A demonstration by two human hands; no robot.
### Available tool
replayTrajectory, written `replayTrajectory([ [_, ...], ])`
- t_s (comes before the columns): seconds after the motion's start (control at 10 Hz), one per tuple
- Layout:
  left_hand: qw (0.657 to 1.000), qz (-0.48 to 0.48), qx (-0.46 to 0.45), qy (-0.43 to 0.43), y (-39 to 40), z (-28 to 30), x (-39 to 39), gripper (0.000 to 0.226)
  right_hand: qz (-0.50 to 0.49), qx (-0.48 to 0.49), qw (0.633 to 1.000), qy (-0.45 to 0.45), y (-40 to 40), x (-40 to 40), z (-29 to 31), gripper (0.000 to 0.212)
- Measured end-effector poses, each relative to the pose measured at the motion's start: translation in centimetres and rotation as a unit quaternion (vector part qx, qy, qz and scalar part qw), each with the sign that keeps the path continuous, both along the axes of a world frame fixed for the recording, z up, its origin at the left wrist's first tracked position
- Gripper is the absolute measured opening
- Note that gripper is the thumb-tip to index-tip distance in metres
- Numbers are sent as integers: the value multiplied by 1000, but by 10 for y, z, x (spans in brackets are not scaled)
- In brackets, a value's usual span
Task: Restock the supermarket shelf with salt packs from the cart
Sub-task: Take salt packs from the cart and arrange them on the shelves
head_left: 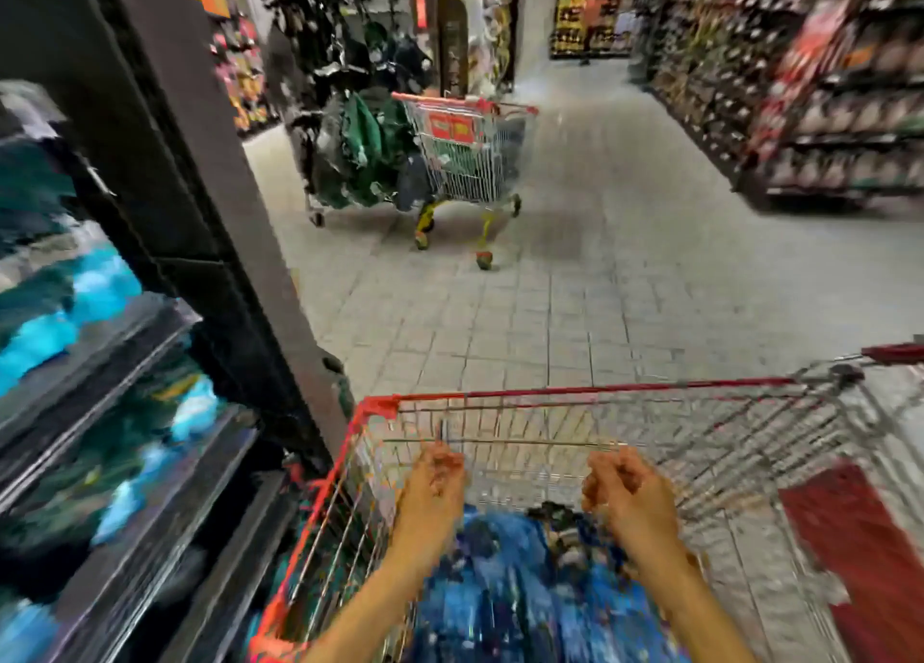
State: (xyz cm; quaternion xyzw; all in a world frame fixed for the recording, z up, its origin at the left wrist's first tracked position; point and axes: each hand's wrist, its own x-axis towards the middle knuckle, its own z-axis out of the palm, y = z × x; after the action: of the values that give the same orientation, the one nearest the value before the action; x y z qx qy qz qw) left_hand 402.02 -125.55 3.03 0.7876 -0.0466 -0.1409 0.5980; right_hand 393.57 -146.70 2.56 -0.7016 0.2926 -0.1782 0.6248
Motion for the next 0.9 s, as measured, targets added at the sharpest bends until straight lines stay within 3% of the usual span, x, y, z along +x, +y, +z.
replayTrajectory([
  [0.1, 990, -26, 102, 98, -49, -77, 10, 8, -30, -4, 993, 114, -46, -12, -79, 14],
  [0.2, 963, -75, 223, 129, -78, -159, 13, 7, -38, -8, 973, 226, -79, -24, -163, 20],
  [0.4, 907, -87, 299, 284, -94, -296, -6, 27, 15, 21, 909, 415, -99, -74, -293, 15],
  [0.6, 877, -121, 328, 328, -123, -393, -38, 21, 93, -13, 830, 550, -93, -108, -393, 44],
  [0.7, 881, -92, 288, 364, -141, -430, -49, 35, 35, 0, 817, 575, -77, -115, -427, 62],
  [0.8, 880, -55, 295, 367, -152, -459, -57, 78, -4, -117, 761, 638, -51, -121, -447, 89],
  [0.9, 883, -11, 321, 343, -161, -472, -63, 83, -15, -139, 724, 675, -46, -116, -452, 103],
])
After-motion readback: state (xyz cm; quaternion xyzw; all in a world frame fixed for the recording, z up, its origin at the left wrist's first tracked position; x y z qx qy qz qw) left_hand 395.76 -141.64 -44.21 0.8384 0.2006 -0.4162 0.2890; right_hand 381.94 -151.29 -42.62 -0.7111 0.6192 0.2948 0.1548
